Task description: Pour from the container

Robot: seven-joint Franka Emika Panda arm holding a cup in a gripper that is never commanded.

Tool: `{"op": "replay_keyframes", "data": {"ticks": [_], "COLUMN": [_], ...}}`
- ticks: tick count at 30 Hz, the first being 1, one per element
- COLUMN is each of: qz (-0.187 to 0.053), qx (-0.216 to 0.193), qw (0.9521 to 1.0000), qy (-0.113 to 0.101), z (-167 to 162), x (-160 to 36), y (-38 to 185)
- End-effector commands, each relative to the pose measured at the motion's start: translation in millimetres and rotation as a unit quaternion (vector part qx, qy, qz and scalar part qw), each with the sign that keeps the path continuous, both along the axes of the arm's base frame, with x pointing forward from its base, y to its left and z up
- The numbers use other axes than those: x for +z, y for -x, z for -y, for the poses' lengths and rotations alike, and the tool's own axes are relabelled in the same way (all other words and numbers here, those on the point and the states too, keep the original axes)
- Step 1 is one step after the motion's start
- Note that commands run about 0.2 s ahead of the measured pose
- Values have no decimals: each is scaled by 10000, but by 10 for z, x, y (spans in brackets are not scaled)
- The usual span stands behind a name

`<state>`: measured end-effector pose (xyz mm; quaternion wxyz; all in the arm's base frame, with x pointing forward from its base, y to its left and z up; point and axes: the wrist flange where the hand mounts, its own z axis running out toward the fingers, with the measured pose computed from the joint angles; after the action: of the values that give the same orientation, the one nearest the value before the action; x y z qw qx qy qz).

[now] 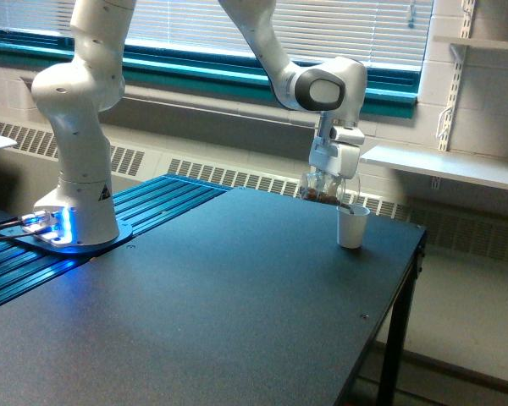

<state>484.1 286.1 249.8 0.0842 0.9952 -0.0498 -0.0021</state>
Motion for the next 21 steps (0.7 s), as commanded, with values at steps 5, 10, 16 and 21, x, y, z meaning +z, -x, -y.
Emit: {"op": "replay_keyframes", "data": {"ticks": [5,10,16,21], "qz": [-105,-168,-217,-218], "qx": [113,150,184,194], "qw": [9999,9997,9996,9996], "qy": [15,10,-32,-40], "z": [14,12,-10,-13], "x": [28,36,70,103], "y": [-16,-11,-25,-60]}}
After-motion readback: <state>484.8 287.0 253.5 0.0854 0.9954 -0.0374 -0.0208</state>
